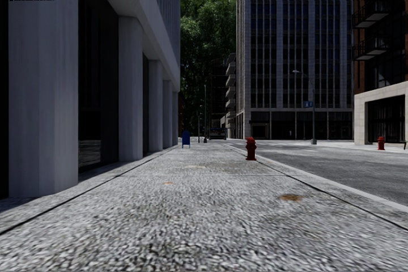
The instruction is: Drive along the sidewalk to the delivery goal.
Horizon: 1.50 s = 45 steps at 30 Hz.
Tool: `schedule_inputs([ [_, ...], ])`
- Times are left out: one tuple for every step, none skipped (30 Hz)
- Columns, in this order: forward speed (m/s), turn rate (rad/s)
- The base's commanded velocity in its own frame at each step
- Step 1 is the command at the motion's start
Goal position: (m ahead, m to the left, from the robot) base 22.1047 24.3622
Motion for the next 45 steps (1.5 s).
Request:
schedule_inputs([
  [2.0,0.0],
  [2.0,0.0],
  [2.0,0.0],
  [2.0,0.0],
  [2.0,0.0],
  [2.0,0.0],
  [2.0,0.0],
  [2.0,0.0],
  [2.0,0.0],
  [2.0,0.0],
  [2.0,0.0],
  [2.0,0.0],
  [2.0,0.0],
  [2.0,0.0],
  [2.0,0.0],
  [2.0,0.0],
  [2.0,0.0],
  [2.0,0.0],
  [2.0,0.0],
  [2.0,0.0],
  [2.0,0.0],
  [2.0,0.0],
  [2.0,0.0],
  [2.0,0.0],
  [2.0,0.0],
  [2.0,0.0],
  [2.0,0.0],
  [2.0,0.0],
  [2.0,0.0],
  [2.0,0.0],
  [2.0,0.0],
  [2.0,0.0],
  [2.0,0.0],
  [2.0,0.0],
  [2.0,0.0],
  [2.0,0.0],
  [2.0,0.0],
  [2.0,0.0],
  [2.0,0.0],
  [2.0,0.0],
  [2.0,0.0],
  [2.0,0.0],
  [2.0,0.0],
  [2.0,0.0],
  [2.0,0.0],
])
